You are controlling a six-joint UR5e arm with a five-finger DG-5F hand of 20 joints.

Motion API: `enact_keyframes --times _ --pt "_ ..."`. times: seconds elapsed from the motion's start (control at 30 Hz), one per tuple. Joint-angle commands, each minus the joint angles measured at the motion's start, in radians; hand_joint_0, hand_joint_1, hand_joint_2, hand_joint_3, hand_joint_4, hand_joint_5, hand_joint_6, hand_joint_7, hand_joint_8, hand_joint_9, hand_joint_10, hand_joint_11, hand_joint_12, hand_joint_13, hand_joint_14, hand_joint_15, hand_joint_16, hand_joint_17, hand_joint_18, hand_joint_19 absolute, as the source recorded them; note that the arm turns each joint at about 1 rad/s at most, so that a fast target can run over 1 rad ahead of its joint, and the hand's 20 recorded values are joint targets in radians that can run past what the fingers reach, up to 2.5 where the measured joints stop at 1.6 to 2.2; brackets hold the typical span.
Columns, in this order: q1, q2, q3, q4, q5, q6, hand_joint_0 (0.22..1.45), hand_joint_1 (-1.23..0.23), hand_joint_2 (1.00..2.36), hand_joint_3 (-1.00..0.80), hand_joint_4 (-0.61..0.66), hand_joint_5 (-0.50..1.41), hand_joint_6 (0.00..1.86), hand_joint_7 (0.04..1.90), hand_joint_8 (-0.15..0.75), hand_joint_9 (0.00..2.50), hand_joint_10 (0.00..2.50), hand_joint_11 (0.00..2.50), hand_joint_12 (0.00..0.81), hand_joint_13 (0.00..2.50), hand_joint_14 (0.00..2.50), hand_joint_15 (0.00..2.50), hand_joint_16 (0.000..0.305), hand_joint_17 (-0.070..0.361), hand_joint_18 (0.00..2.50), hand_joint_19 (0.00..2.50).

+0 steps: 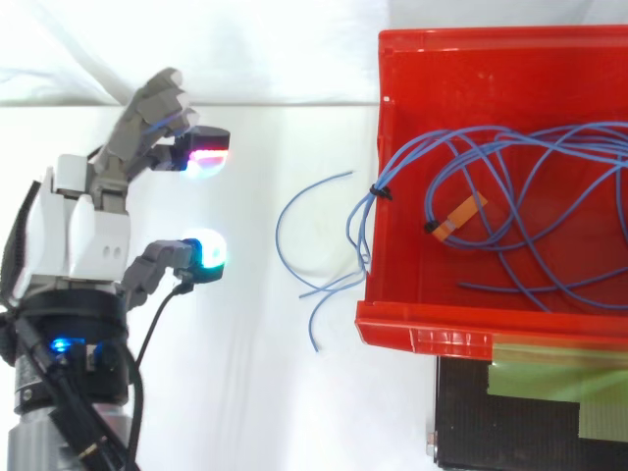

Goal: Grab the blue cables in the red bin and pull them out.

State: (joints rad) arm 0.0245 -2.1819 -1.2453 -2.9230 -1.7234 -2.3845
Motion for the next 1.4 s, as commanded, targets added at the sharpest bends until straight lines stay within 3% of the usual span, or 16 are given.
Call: enact_keyframes --times 0.0,0.2,0.47,0.53,0.7,0.93,1.17,1.37 --pt "-0.001 -0.016 0.001 0.022 -0.022 0.038 0.73 -0.95 1.00 -1.00 0.10 0.74 0.01 0.66 0.222 0.61 0.02 0.49 0.325 0.40 0.01 0.31 0.045 0.101 0.41 0.55" --pt "-0.005 -0.016 0.003 0.008 -0.031 0.049 0.73 -0.95 1.00 -1.00 0.10 0.77 0.01 0.66 0.219 0.62 0.02 0.49 0.323 0.40 0.01 0.31 0.044 0.100 0.42 0.56" --pt "-0.028 -0.015 0.033 -0.065 -0.068 0.044 0.74 -0.95 1.00 -1.00 0.10 0.78 0.01 0.66 0.222 0.62 0.02 0.49 0.324 0.41 0.01 0.32 0.044 0.100 0.42 0.56" --pt "-0.040 -0.015 0.049 -0.102 -0.088 0.017 0.74 -0.94 1.00 -1.00 0.10 0.77 0.01 0.66 0.222 0.62 0.02 0.48 0.322 0.41 0.01 0.32 0.044 0.100 0.42 0.56" --pt "-0.051 -0.015 0.060 -0.119 -0.105 -0.031 0.74 -0.94 1.00 -1.00 0.09 0.76 0.01 0.66 0.217 0.61 0.02 0.49 0.323 0.41 0.01 0.32 0.044 0.099 0.43 0.56" --pt "-0.061 -0.015 0.073 -0.143 -0.108 -0.058 0.74 -0.95 1.00 -1.00 0.10 0.75 0.01 0.66 0.219 0.61 0.02 0.48 0.323 0.41 0.01 0.32 0.044 0.099 0.43 0.57" --pt "-0.072 -0.015 0.126 -0.228 -0.107 -0.074 0.74 -0.95 1.00 -1.00 0.09 0.75 0.01 0.65 0.219 0.61 0.02 0.49 0.323 0.42 0.01 0.32 0.044 0.099 0.43 0.57" --pt "-0.084 -0.015 0.132 -0.255 -0.108 -0.089 0.75 -0.94 1.00 -1.00 0.09 0.75 0.01 0.66 0.218 0.61 0.02 0.48 0.323 0.42 0.01 0.32 0.044 0.099 0.43 0.58"
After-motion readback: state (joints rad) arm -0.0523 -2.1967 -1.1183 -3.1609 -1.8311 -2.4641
